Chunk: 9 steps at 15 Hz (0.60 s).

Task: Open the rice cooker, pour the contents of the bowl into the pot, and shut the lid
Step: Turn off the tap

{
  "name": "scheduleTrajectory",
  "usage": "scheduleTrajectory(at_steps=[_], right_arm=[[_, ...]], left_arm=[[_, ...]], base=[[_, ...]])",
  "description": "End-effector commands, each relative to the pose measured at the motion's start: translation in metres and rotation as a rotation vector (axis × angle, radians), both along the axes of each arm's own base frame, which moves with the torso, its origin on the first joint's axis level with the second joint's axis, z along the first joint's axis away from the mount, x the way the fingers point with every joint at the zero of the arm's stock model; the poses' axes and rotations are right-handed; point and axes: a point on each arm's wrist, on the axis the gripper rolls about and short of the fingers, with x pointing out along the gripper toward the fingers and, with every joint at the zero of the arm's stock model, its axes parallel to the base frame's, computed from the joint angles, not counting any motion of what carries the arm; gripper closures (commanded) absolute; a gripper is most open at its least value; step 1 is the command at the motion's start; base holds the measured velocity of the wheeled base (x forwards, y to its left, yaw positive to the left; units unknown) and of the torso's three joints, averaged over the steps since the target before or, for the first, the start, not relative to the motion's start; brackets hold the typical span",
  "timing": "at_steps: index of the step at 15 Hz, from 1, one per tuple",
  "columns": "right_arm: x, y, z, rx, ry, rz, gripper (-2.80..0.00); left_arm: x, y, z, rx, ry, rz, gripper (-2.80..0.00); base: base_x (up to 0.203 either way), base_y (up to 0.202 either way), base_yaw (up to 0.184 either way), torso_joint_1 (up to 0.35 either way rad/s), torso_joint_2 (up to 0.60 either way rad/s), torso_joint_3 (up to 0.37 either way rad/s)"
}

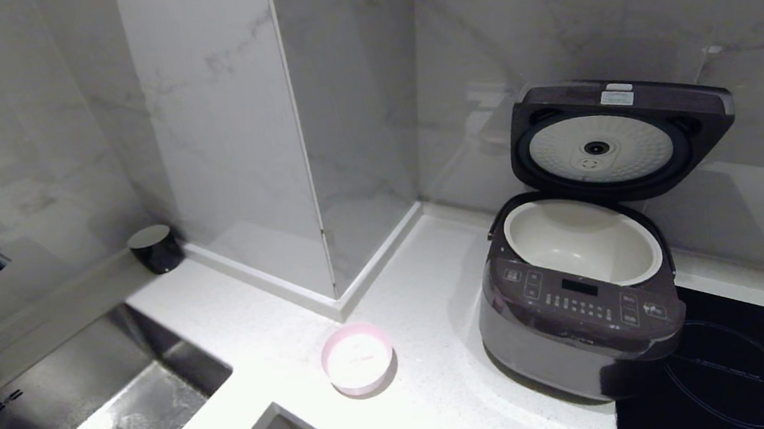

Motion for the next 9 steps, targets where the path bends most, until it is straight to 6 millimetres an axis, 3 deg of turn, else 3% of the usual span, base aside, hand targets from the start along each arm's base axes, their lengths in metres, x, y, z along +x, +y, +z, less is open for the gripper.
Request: scheduleTrajectory(at_steps=[1,3,4,9], right_arm=[[0.0,0.0,0.0001,0.0,-0.001,0.0,0.0],[0.0,0.0,0.0,0.0,0.0,0.0,0.0],[0.0,0.0,0.0,0.0,0.0,0.0,0.0],[0.0,0.0,0.0,0.0,0.0,0.0,0.0]], left_arm=[[-0.0005,-0.0003,0.0016,0.004,-0.005,0.004,0.0],[-0.0023,-0.0023,-0.0019,-0.007,0.008,0.004,0.0],[-0.0041,-0.0043,-0.0037,-0.017,0.023,0.001,-2.8],[-0.006,-0.0023,-0.001,-0.037,0.037,0.008,-2.8]], base=[[0.0,0.0,0.0,0.0,0.0,0.0],[0.0,0.0,0.0,0.0,0.0,0.0],[0.0,0.0,0.0,0.0,0.0,0.0],[0.0,0.0,0.0,0.0,0.0,0.0]])
